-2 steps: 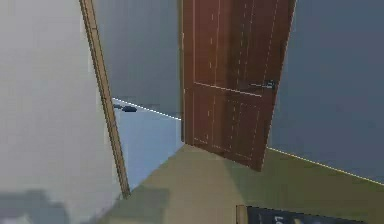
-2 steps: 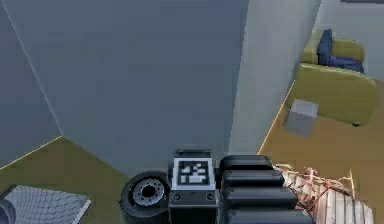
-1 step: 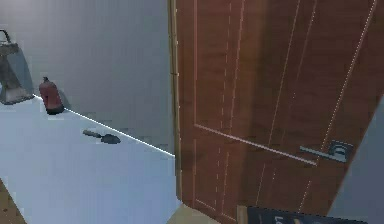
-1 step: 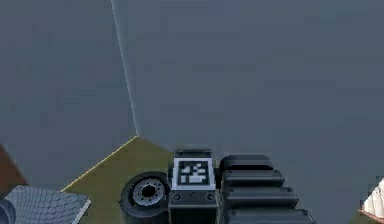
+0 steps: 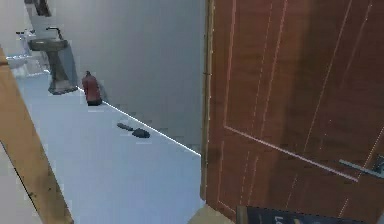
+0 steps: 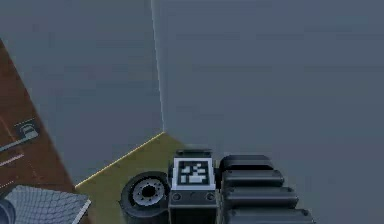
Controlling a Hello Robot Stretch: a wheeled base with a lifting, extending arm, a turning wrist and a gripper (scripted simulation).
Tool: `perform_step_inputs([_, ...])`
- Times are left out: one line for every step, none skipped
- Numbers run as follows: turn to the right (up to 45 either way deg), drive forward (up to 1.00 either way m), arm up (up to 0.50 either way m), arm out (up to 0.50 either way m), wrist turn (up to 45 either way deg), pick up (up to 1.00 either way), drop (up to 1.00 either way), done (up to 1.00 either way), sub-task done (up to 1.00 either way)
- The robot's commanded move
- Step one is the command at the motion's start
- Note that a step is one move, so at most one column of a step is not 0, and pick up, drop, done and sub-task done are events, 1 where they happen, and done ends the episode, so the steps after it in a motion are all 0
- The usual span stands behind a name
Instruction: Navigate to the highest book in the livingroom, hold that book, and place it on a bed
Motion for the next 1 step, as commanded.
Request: perform_step_inputs([0.0,0.65,0.00,0.00,0.0,0.00,0.00,0.00,0.00])
